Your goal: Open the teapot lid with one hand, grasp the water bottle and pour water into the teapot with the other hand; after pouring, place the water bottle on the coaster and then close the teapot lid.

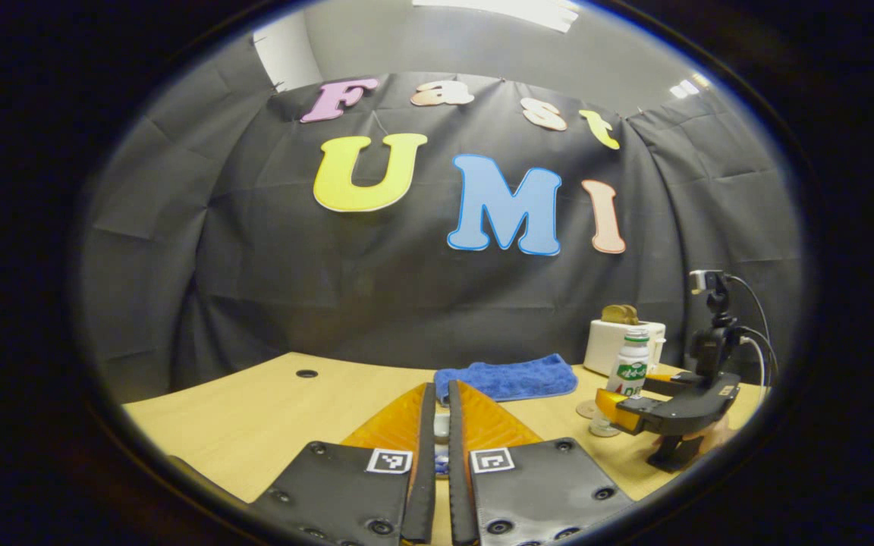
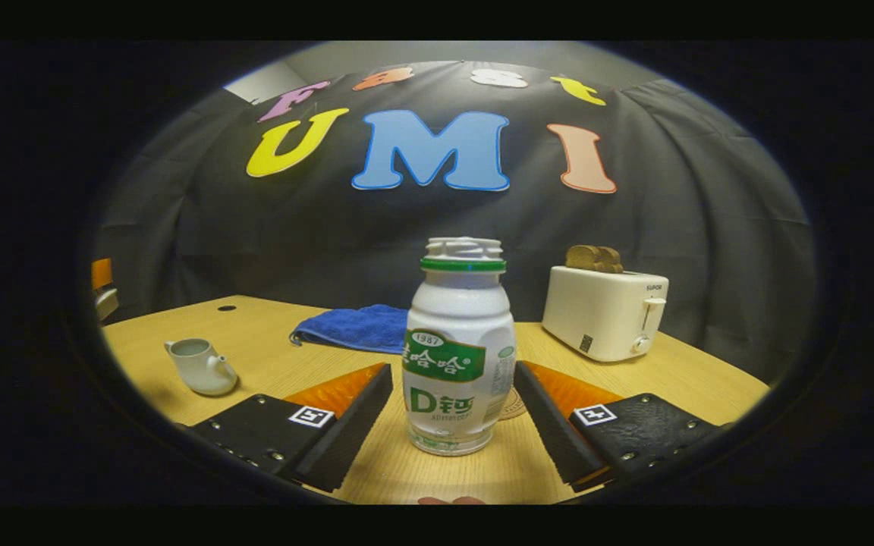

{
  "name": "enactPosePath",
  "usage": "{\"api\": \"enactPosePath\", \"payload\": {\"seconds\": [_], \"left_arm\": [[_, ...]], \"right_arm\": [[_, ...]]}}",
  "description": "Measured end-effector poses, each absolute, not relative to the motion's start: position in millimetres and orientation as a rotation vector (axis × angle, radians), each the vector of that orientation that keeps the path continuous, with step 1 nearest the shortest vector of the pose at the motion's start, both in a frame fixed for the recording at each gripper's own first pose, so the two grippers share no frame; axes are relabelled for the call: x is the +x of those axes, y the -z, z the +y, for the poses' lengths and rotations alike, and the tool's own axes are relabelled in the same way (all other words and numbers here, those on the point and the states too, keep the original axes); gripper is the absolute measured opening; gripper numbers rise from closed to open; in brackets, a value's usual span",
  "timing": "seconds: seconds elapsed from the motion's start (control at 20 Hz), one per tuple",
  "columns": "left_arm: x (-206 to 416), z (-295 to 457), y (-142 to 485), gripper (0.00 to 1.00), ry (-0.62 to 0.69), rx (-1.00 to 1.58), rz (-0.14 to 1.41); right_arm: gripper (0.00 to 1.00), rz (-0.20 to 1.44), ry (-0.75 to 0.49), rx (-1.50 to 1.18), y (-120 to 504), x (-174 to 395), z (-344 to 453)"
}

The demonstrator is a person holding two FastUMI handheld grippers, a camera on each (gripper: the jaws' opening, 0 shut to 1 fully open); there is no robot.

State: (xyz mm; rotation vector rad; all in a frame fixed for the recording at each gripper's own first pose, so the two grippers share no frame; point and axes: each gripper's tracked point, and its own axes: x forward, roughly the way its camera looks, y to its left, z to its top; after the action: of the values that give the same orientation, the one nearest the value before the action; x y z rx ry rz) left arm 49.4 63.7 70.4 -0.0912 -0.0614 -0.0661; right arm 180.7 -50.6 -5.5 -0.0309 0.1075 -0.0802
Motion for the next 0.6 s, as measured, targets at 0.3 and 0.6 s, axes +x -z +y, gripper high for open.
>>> {"api": "enactPosePath", "payload": {"seconds": [0.3, 0.6], "left_arm": [[41, 70, -58, 0.18, 0.054, -0.064, -0.034], [24, 69, -62, 0.18, 0.067, -0.066, -0.044]], "right_arm": [[0.94, 0.104, 0.086, -0.050, 5, 194, -53], [0.74, 0.111, 0.102, -0.107, 2, 192, -55]]}}
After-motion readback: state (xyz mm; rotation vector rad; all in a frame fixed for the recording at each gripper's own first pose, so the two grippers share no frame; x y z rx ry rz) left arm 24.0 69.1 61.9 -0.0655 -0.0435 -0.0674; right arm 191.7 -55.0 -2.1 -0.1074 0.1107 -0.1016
